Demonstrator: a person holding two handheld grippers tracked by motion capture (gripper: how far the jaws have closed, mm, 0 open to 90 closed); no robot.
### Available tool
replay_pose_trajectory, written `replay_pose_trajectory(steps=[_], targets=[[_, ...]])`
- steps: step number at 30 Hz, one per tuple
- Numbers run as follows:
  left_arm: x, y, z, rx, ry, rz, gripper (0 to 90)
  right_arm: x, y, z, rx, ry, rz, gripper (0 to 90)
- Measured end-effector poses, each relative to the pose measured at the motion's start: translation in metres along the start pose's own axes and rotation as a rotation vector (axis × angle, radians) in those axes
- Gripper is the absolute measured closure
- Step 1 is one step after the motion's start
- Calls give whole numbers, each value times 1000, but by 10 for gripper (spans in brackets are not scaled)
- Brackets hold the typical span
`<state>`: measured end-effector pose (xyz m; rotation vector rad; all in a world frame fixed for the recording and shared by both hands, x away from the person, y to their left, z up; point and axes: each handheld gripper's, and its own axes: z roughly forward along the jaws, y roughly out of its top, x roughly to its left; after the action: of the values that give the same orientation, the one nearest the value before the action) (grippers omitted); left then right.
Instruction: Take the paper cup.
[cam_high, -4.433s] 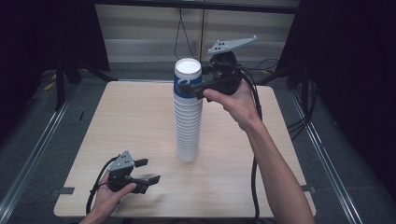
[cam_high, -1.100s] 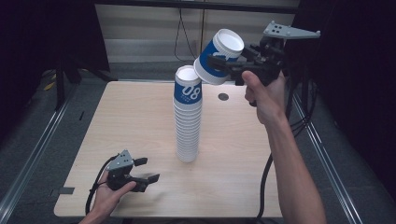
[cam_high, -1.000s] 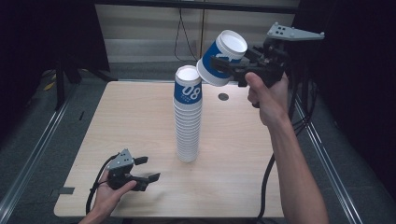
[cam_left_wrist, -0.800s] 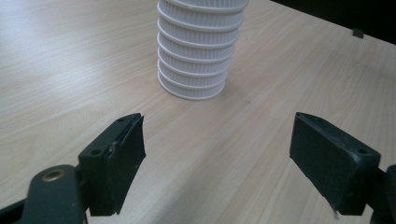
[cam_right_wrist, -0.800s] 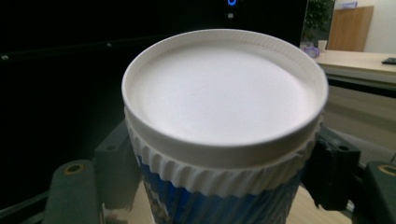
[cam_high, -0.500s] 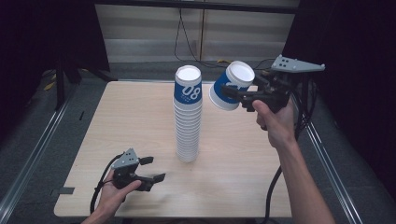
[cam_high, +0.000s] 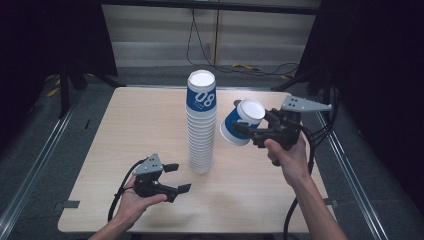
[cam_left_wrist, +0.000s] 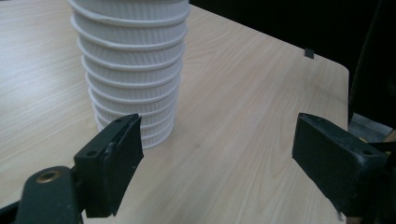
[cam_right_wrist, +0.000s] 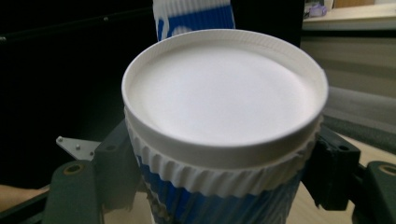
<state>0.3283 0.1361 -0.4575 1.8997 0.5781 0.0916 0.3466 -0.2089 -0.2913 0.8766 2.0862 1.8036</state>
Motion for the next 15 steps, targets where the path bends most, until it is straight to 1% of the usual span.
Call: replay_pose_trajectory(steps=[1,2,3,4,5,6,8,9,10,11,13,14,15], targets=[[-1,1,2,8,4,9,161,0,-5,2,6,2,-10,251],[-2,5,5,15,-19,6,161,1,-9,4,13,3,-7,250],[-2,5,5,15,-19,6,161,1,-9,4,13,3,-7,250],[-3,7,7,18,-20,11,161,1,-13,5,18,6,-3,250],[-3,10,9,21,-22,26,160,2,-16,7,22,11,-7,250],[-4,12,10,17,-25,25,159,4,-20,9,23,18,-2,250],[-6,16,11,4,-28,28,160,6,-28,13,27,23,-9,249],[-6,18,12,8,-35,39,160,7,-31,14,34,27,-14,250],[-8,20,12,-2,-41,33,161,8,-34,15,40,36,-13,250],[-8,20,13,-8,-41,34,163,10,-42,19,43,53,-2,250],[-10,20,14,-25,-51,38,163,11,-44,20,46,58,4,251],[-11,20,13,-30,-44,46,163,11,-47,22,46,66,13,251],[-12,19,14,-44,-46,49,163,12,-51,24,54,76,21,251]])
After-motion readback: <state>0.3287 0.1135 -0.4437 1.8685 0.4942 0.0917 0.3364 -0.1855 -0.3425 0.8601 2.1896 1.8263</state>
